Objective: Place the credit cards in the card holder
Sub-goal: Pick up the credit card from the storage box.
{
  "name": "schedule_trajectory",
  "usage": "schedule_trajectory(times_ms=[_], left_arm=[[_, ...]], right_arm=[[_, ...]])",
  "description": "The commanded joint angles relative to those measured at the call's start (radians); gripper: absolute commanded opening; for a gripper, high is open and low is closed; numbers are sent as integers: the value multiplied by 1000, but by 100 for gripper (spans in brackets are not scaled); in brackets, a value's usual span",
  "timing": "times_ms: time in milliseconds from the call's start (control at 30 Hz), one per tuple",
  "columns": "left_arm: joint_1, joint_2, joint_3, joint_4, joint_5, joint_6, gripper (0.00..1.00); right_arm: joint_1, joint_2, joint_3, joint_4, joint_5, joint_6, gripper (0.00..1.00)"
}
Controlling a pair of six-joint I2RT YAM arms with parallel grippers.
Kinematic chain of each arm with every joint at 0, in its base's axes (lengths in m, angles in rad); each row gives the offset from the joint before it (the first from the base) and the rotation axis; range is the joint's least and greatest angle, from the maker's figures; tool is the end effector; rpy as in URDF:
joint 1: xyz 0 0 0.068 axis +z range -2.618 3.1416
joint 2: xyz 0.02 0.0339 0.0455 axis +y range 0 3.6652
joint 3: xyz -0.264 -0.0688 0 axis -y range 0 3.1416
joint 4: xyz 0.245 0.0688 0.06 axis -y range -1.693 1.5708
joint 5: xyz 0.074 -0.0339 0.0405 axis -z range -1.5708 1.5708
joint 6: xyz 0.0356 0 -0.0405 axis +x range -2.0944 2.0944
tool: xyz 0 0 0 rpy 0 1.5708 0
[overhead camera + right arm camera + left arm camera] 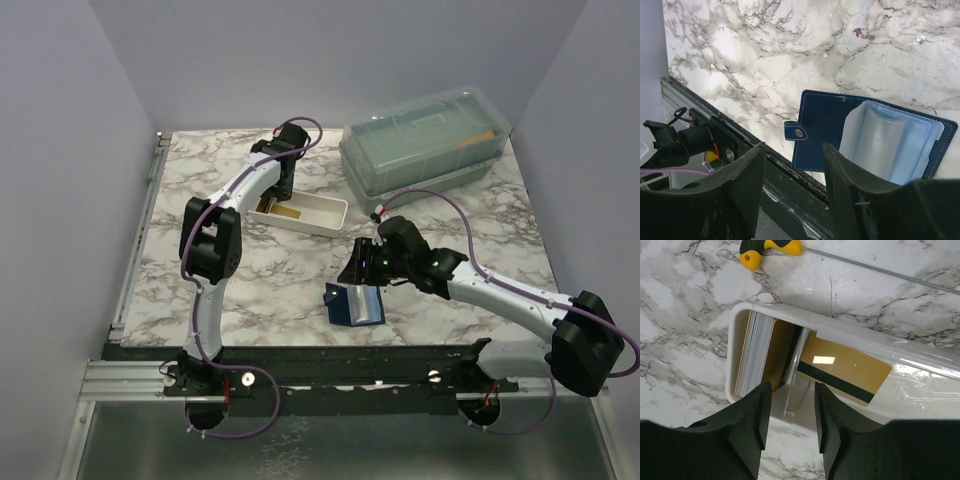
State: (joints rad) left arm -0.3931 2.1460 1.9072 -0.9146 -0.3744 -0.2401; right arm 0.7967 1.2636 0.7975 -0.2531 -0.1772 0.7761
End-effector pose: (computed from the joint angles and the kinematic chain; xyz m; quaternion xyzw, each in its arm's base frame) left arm 0.4292 -0.1639 0.2374 0.0350 0.9613 0.1096 0.2501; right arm 0.1829 0.1960 0.2368 -0.0459 0.9067 0.3481 0.2336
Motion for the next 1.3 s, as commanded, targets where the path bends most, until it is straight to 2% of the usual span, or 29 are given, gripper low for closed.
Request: schedule_trajectory(times_ms=[0, 167, 467, 600, 633, 733, 867, 1033, 1267], left_arm=[[12, 18, 10, -4, -15, 15, 45], [14, 50, -6, 3, 16, 10, 33], [21, 82, 28, 3, 13, 19, 25], [30, 102, 51, 0, 30, 27, 18], [33, 109, 58, -6, 35, 27, 16], [38, 117, 65, -9, 34, 23, 0], [39, 107, 80, -19, 23, 15, 0], [39, -11, 73, -18, 4, -1, 0], [39, -199, 39, -18, 109, -47, 0]], right_arm=[[-4, -25, -7, -1, 4, -14, 53], [-3, -24, 2, -12, 6, -17, 53], [-3, -28, 6, -18, 12, -17, 52], [-3, -30, 0, -5, 13, -8, 52], [-3, -29, -1, -2, 14, -6, 52], [-4, -24, 4, -9, 13, -1, 52], [-1, -35, -7, -22, 35, 11, 52], [-4, -51, -3, -81, 94, 15, 53], [-3, -30, 35, -102, 99, -1, 53]])
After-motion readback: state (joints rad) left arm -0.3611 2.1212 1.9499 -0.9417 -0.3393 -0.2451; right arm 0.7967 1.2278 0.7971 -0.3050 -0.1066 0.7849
